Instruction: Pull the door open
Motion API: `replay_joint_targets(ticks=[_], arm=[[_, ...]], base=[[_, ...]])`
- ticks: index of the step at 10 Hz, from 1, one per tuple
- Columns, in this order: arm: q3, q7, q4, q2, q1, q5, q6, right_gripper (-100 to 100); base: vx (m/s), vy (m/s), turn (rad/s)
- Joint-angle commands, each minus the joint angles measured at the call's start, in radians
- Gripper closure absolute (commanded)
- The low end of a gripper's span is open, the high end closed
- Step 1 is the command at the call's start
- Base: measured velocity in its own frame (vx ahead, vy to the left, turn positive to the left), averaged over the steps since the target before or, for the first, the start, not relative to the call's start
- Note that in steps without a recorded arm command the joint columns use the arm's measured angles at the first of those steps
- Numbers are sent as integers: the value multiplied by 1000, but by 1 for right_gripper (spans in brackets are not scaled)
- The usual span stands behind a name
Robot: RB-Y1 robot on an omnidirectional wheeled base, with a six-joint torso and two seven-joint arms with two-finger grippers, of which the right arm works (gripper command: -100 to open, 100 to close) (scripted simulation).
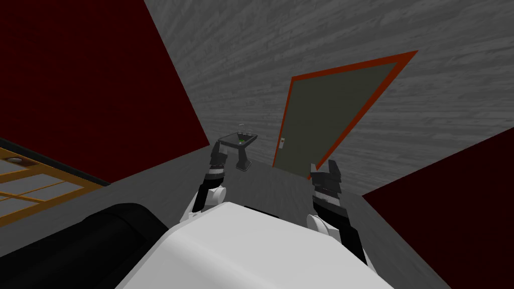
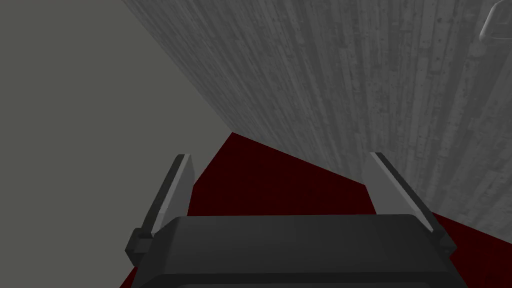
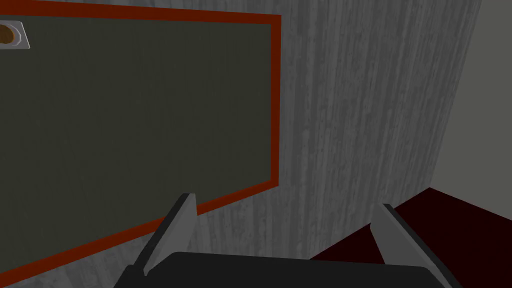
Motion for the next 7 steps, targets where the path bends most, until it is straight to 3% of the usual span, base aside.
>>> replay_joint_targets(ticks=[1, 7], arm=[[5, -28, 23, -14, -12, -20, 1, -100], [23, -132, 109, -58, -56, -98, 3, -100]], base=[[90, 4, -25], [150, 8, -22]])
